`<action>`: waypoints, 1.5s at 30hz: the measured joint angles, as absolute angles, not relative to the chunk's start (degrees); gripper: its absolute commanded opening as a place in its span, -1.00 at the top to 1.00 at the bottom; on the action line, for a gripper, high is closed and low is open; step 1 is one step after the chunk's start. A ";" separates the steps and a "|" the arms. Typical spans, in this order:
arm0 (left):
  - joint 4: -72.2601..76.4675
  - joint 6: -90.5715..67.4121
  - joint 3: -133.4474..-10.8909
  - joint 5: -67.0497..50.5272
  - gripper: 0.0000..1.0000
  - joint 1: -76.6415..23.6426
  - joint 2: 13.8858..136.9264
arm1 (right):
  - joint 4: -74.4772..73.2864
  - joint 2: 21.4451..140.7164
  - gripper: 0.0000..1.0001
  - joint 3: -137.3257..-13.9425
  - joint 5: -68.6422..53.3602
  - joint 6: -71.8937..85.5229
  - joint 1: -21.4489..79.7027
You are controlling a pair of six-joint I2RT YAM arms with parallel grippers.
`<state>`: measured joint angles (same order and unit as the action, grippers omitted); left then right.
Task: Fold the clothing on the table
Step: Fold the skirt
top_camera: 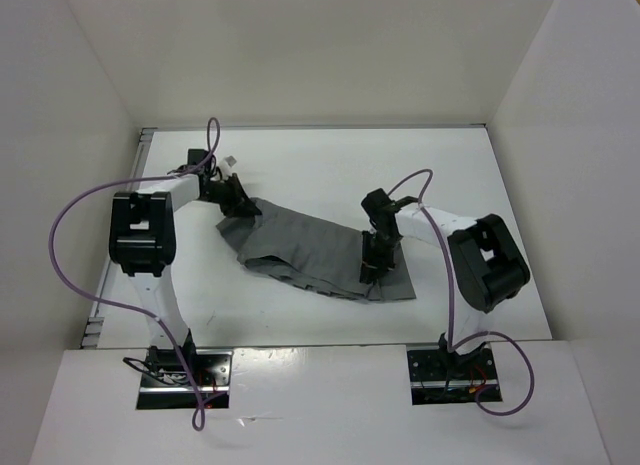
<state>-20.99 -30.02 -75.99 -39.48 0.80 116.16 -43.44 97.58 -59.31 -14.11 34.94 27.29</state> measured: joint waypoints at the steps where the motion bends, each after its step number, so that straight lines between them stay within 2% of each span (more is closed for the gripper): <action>1: -21.06 -30.04 -76.58 -39.79 1.00 0.80 115.61 | -43.29 98.56 0.44 -58.74 -13.91 34.98 27.29; 11: -22.31 -29.91 -87.79 -44.29 1.00 -0.05 108.07 | -41.98 100.90 0.44 -57.87 -14.81 36.07 27.88; 18: -22.28 -29.34 -95.39 -43.94 0.98 -0.27 116.86 | -40.62 101.06 0.44 -58.28 -15.20 36.16 27.99; 19: -22.28 -28.91 -96.55 -43.31 0.88 -0.32 118.98 | -40.58 101.08 0.44 -58.35 -15.16 36.16 28.10; 21: -22.22 -28.77 -98.72 -41.65 0.55 -0.40 123.02 | -40.36 101.10 0.44 -58.59 -14.96 36.16 28.38; 22: -21.85 -29.10 -99.57 -40.53 0.11 -0.45 124.88 | -40.27 101.08 0.44 -58.81 -14.72 36.14 28.60; 24: -20.58 -29.91 -100.05 -38.17 -0.06 -0.40 127.42 | -40.32 101.01 0.39 -59.42 -14.13 36.12 28.97; 26: -20.32 -30.50 -100.05 -36.71 -0.36 -0.40 128.05 | -40.49 100.18 0.33 -60.01 -13.63 36.05 29.12; 28: -19.90 -31.11 -100.05 -35.27 -0.43 -0.27 127.44 | -41.12 97.91 0.24 -60.84 -12.45 36.14 29.12; 31: -20.58 -30.89 -100.01 -32.95 -0.43 -0.16 123.83 | -41.67 92.99 0.18 -62.98 -11.09 36.18 29.12; 32: -20.95 -30.04 -100.01 -32.88 -0.39 -0.14 121.99 | -41.76 91.44 0.18 -63.86 -10.87 36.21 29.12; 36: -23.42 -25.78 -100.01 -37.85 0.58 -0.58 113.93 | -41.78 87.66 0.18 -66.74 -9.82 36.67 29.12; 37: -23.55 -24.75 -99.61 -39.51 0.91 -1.04 112.22 | -41.74 87.48 0.18 -66.87 -9.74 36.82 29.12; 38: -23.64 -23.75 -98.59 -41.52 1.00 -1.76 110.48 | -41.93 87.48 0.18 -66.87 -9.61 37.08 29.12; 41: -24.51 -20.86 -95.33 -46.13 1.00 -4.69 108.27 | -42.22 88.05 0.18 -66.37 -9.63 37.82 29.12; 45: -27.35 -17.91 -93.73 -46.87 1.00 -8.56 113.97 | -42.13 90.39 0.21 -65.43 -9.69 38.35 29.12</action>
